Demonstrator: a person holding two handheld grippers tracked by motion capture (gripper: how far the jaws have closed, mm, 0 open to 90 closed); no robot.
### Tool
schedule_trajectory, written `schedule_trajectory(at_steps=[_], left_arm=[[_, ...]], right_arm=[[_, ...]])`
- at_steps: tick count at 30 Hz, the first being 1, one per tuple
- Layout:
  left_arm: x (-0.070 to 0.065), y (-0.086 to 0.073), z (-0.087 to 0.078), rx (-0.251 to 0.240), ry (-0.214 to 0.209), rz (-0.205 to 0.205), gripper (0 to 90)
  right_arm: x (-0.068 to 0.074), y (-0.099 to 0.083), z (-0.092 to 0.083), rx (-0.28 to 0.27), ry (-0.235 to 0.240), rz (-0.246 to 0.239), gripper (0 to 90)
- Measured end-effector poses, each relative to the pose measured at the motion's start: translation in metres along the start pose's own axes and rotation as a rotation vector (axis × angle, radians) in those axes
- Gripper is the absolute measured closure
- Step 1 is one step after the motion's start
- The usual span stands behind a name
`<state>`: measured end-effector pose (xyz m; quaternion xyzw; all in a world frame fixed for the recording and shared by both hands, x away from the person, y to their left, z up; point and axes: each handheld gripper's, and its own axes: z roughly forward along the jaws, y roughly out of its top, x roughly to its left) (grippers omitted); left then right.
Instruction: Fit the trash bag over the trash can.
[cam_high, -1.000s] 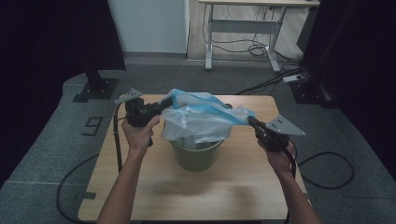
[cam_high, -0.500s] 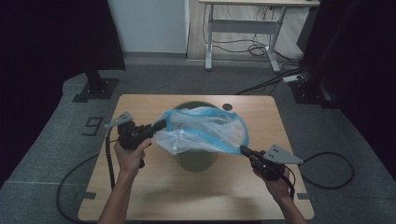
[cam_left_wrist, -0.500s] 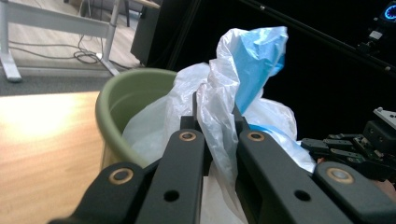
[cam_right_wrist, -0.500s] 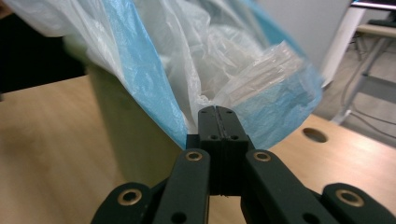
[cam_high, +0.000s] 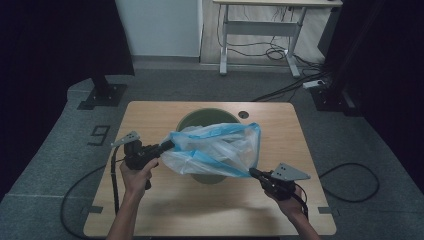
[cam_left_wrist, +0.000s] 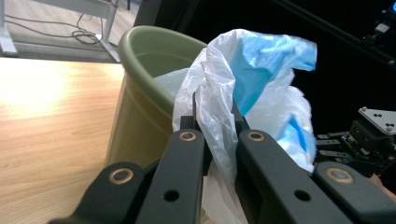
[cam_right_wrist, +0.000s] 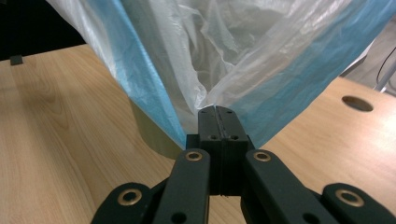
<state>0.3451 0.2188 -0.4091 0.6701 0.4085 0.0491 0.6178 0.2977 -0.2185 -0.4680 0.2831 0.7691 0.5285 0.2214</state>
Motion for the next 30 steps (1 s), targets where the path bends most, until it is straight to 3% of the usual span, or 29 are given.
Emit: schedule_trajectory(at_steps=[16,22,24,26,30], left_arm=[[0.02,-0.013,0.003,0.036,0.04,-0.052,89.4],[0.021,-0.013,0.005,0.037,0.049,-0.052,89.3],[0.02,-0.013,0.005,0.034,0.051,-0.047,89.3],[0.019,-0.012,0.004,0.028,0.051,-0.045,89.3],[0.019,-0.01,0.002,0.021,0.056,-0.039,89.3]], right_arm=[[-0.004,-0.016,0.024,0.078,0.001,0.002,88.7],[-0.006,-0.018,0.031,0.099,-0.009,0.013,88.6],[-0.006,-0.018,0.029,0.093,-0.009,0.015,87.6],[-0.005,-0.014,0.022,0.066,-0.028,0.017,77.7],[-0.01,-0.003,-0.001,0.006,-0.061,0.03,69.5]])
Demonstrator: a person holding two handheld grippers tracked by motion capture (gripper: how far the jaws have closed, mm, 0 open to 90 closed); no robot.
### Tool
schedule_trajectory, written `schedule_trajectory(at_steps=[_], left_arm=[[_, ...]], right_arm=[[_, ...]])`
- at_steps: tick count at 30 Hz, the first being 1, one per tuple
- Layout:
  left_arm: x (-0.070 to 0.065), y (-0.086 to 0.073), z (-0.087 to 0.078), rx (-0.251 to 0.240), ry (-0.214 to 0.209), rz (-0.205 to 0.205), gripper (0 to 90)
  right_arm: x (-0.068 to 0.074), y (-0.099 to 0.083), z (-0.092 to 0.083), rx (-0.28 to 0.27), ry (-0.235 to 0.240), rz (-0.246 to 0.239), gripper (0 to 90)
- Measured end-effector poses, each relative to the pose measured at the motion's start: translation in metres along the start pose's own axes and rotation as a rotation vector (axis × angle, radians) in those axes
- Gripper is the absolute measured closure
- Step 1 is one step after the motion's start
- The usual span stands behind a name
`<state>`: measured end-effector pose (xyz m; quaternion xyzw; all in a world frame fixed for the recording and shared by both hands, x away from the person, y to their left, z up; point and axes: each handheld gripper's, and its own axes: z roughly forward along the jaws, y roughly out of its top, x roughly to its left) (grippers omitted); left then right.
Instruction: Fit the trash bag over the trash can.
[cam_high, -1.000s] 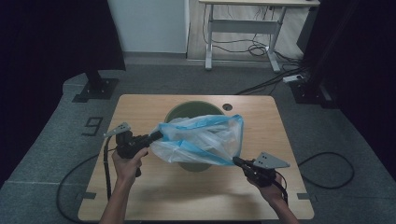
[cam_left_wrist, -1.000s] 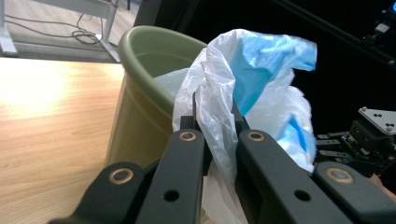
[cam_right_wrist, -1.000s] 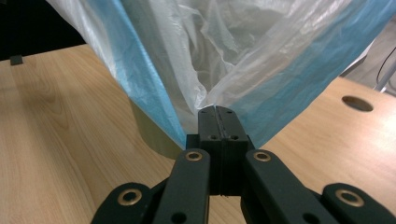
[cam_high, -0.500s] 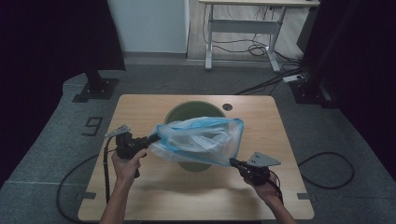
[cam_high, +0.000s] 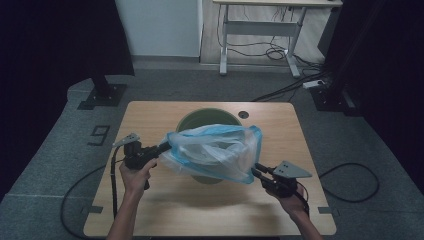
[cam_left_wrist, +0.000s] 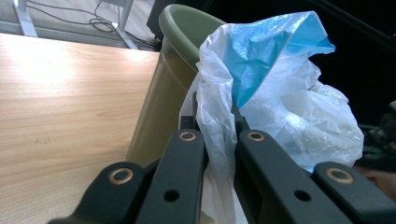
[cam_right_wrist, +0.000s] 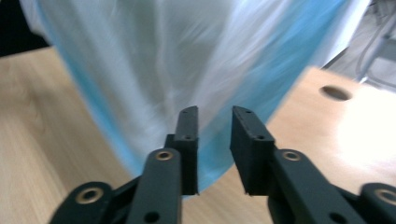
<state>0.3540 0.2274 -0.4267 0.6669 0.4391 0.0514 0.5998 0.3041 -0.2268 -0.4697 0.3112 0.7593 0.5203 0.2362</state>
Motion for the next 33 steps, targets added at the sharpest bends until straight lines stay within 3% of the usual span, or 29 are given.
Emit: schedule_trajectory(at_steps=[3,6,12,18,21,28,32,33], left_arm=[[-0.001,0.001,0.0,0.0,0.002,0.004,89.3],[-0.001,0.001,0.001,0.003,0.007,0.005,89.3],[-0.001,0.002,0.004,0.008,0.009,0.004,89.3],[-0.002,0.005,0.004,0.01,0.009,0.01,89.3],[-0.001,0.005,0.004,0.007,0.007,0.008,89.3],[-0.001,0.005,0.006,0.008,0.007,0.007,89.3],[0.0,0.007,0.004,0.006,0.008,0.005,89.3],[0.0,0.008,0.004,0.002,0.007,0.004,89.3]], right_arm=[[-0.01,0.015,-0.015,-0.036,-0.042,0.004,65.2],[-0.022,0.033,-0.02,-0.059,-0.076,0.002,59.1],[-0.042,0.072,-0.003,-0.08,-0.107,-0.006,52.6],[-0.048,0.099,0.018,-0.074,-0.081,-0.062,48.1],[-0.049,0.101,0.026,-0.051,-0.033,-0.08,45.3],[-0.051,0.097,0.044,-0.031,0.01,-0.091,42.1],[-0.051,0.097,0.049,-0.049,0.076,-0.101,60.5],[-0.051,0.097,0.049,-0.048,0.097,-0.113,73.5]])
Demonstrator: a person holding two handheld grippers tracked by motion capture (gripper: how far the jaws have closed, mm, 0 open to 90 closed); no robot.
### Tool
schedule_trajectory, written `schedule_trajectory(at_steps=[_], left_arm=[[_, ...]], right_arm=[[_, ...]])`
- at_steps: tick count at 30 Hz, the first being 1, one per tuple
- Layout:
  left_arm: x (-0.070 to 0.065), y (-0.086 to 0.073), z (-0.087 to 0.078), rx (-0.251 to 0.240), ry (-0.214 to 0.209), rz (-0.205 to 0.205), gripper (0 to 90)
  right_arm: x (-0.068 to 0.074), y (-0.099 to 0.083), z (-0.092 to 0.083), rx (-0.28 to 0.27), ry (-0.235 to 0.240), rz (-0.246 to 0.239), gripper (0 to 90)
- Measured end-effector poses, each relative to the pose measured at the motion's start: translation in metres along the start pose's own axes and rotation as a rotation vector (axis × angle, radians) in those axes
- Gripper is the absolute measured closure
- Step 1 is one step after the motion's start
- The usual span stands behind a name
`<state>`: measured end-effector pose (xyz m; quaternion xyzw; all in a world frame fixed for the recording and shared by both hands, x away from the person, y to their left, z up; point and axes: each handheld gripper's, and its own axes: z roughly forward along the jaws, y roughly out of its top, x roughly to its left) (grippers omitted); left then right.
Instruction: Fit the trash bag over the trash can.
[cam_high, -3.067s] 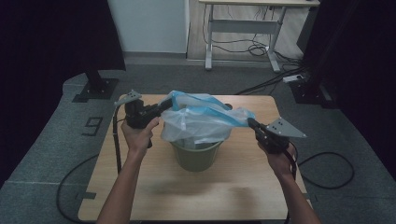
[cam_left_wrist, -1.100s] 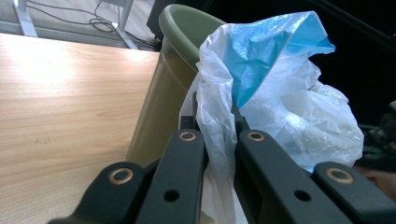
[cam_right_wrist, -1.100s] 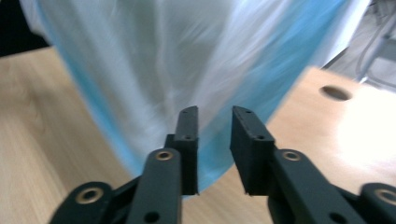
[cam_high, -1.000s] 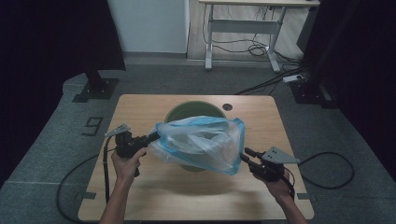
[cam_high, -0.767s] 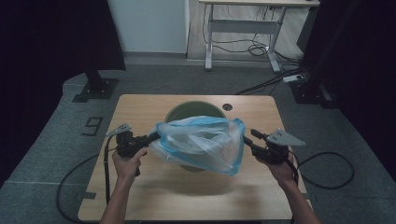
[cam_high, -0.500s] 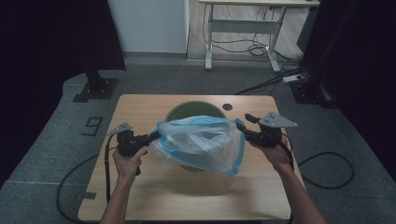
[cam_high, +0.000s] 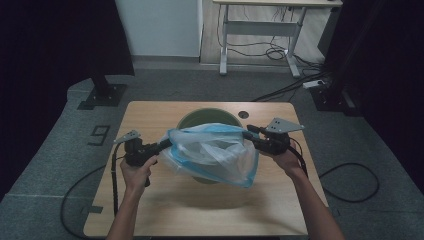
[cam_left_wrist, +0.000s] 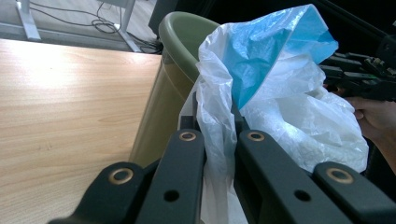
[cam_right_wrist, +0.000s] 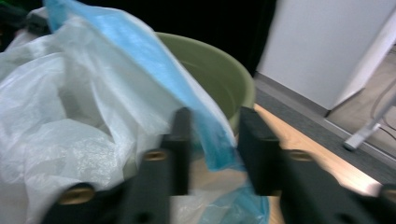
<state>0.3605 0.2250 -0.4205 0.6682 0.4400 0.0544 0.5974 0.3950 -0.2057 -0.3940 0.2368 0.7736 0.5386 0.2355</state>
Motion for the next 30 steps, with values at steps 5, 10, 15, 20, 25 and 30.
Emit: schedule_trajectory(at_steps=[5,10,15,20,25,30], left_arm=[[0.0,0.003,0.002,0.006,-0.001,0.004,89.3],[0.0,0.008,0.004,0.013,-0.001,0.008,89.3],[0.001,0.016,0.006,0.008,0.002,0.008,89.3],[0.003,0.023,0.009,0.002,0.005,0.001,89.3],[0.003,0.033,0.011,-0.004,0.015,0.013,89.3],[0.004,0.043,0.015,0.006,0.049,0.021,89.3]], right_arm=[[-0.001,0.001,0.0,0.005,-0.009,-0.008,88.5],[-0.005,0.008,0.003,0.005,-0.06,-0.014,88.7],[-0.007,0.017,0.009,0.008,-0.103,-0.027,88.8],[-0.013,0.023,0.018,0.011,-0.158,-0.021,88.8],[-0.022,0.028,0.028,0.013,-0.201,-0.006,88.8],[-0.031,0.032,0.041,0.0,-0.223,0.009,88.8]])
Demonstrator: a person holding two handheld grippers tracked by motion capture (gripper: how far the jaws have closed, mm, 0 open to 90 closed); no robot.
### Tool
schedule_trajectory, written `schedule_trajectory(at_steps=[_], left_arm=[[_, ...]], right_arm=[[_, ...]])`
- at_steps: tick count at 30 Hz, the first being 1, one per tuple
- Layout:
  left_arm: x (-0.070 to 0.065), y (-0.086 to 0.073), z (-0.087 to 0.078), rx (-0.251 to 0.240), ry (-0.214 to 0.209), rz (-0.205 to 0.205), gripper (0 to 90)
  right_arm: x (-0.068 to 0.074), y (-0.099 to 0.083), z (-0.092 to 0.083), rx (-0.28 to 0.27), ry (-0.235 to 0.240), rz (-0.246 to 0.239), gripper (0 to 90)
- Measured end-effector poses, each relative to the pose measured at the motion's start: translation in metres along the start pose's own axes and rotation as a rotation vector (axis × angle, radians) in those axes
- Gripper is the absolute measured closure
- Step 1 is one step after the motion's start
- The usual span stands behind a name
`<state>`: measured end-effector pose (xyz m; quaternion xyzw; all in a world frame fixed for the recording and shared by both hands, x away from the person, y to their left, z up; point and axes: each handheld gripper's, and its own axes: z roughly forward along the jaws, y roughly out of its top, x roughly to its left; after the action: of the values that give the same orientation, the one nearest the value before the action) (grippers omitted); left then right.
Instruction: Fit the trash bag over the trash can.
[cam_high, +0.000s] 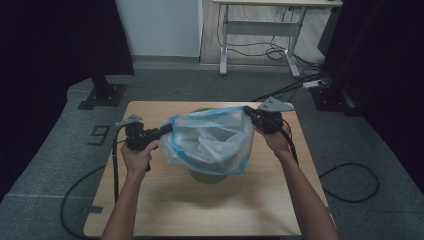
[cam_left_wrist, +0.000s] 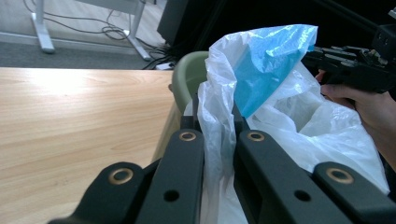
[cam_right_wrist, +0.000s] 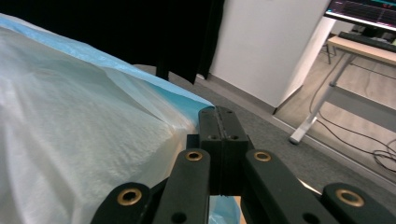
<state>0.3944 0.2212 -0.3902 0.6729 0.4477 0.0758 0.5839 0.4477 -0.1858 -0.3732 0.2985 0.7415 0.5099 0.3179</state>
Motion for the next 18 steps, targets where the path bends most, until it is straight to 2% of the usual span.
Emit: schedule_trajectory(at_steps=[4,7,12,17,18], left_arm=[[0.007,0.003,0.008,0.012,0.025,-0.015,89.3],[0.01,0.003,0.012,0.021,0.032,-0.021,89.3],[0.018,-0.001,0.021,0.05,0.054,-0.032,89.3],[0.024,-0.006,0.03,0.08,0.063,-0.048,89.2],[0.025,-0.006,0.032,0.091,0.065,-0.051,89.2]], right_arm=[[-0.003,-0.004,0.017,0.008,-0.025,0.026,88.8],[-0.005,-0.007,0.025,0.014,-0.019,0.044,88.8],[-0.005,-0.018,0.037,0.053,-0.02,0.06,88.8],[-0.004,-0.031,0.047,0.096,0.002,0.082,88.8],[-0.003,-0.036,0.051,0.124,0.011,0.089,88.8]])
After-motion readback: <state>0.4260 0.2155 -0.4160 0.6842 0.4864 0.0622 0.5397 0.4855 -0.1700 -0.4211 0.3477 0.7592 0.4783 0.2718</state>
